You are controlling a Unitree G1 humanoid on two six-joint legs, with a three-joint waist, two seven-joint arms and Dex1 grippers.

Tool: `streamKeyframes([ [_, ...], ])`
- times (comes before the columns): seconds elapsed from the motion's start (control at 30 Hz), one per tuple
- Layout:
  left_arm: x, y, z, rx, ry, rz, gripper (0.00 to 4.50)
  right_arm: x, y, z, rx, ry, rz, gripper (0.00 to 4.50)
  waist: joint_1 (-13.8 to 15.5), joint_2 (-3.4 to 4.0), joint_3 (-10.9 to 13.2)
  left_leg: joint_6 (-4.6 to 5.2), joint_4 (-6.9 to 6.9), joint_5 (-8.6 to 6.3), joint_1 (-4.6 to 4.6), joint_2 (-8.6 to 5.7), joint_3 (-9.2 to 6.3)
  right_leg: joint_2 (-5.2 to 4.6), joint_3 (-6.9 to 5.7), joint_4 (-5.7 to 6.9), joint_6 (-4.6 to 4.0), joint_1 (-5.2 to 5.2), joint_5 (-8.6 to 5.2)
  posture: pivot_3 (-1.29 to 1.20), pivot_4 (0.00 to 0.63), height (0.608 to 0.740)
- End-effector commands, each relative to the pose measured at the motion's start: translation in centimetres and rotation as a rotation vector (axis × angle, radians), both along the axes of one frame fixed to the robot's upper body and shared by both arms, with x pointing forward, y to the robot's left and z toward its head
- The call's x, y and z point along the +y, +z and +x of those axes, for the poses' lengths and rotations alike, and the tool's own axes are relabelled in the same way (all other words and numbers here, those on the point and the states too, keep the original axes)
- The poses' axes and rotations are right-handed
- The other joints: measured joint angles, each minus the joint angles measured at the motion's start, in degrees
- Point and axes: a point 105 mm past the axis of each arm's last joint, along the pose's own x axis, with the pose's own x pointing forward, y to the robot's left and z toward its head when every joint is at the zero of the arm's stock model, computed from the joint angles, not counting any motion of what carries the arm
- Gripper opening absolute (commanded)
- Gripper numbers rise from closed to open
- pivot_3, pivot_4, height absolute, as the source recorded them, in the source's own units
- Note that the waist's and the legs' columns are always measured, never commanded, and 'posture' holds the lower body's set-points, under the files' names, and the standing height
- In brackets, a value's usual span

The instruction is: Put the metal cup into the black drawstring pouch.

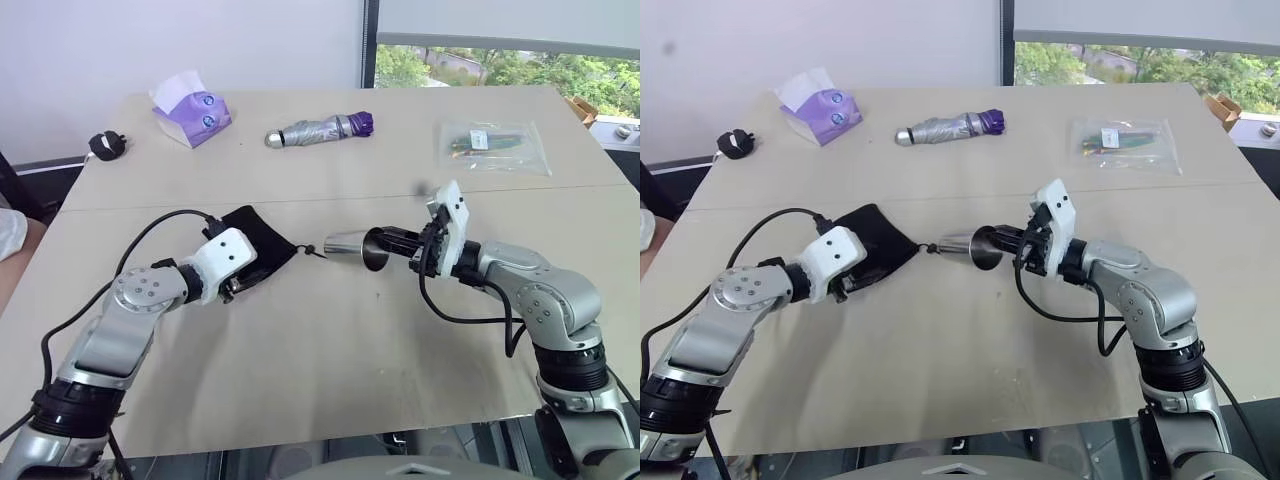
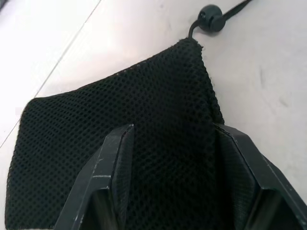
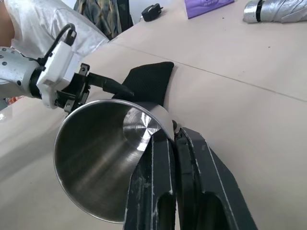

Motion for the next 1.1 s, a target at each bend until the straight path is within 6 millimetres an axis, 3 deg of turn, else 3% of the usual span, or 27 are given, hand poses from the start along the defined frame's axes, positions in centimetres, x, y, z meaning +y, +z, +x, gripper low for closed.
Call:
streamKeyframes([
  [0.03, -0.4, 0.8, 0.6, -0.015, -0.015, -0.046, 0.73, 0.4, 1.3, -0.6, -0.066, 0.019, 0.015, 0.0, 0.0, 0.0, 0.0, 0.0, 0.0, 0.0, 0.0, 0.0, 0.0, 0.0, -0.02, 0.0, 0.0, 0.0, 0.0, 0.0, 0.15, 0.74],
  [0.1, -0.6, 1.3, 0.9, 0.003, 0.003, -0.124, 0.02, 0.7, 1.3, -0.6, -0.072, 0.025, 0.015, 0.0, 0.0, 0.0, 0.0, 0.0, 0.01, 0.0, -0.01, 0.0, -0.01, 0.0, -0.08, 0.0, 0.0, 0.0, 0.0, 0.0, 0.15, 0.74],
  [0.3, -1.4, 3.4, 1.5, 0.048, 0.007, -0.314, 0.02, 2.5, 1.5, -0.6, -0.093, 0.059, 0.046, 0.0, -0.1, -0.01, 0.0, 0.0, 0.02, 0.0, -0.02, 0.0, -0.08, 0.03, -0.19, 0.03, 0.01, 0.0, 0.01, 0.0, 0.15, 0.74],
  [0.6, -3.6, 5.4, 2.3, 0.077, 0.035, -0.486, 0.02, 7.1, 1.3, 1.9, -0.101, 0.06, 0.126, 0.0, -0.09, -0.02, 0.0, -0.01, 0.05, 0.0, 0.01, 0.0, -0.12, 0.12, -0.18, 0.14, 0.02, 0.01, 0.01, 0.0, 0.15, 0.74],
  [1.1, -5.4, 6.1, 1.6, 0.132, 0.101, -0.698, 0.02, 8.5, -2.2, 4.1, -0.205, -0.041, 0.035, 0.0, -0.17, -0.03, -0.01, -0.03, 0.04, 0.01, 0.0, -0.03, -0.16, 0.04, -0.13, 0.14, 0.03, 0.0, 0.03, 0.0, 0.15, 0.74],
])
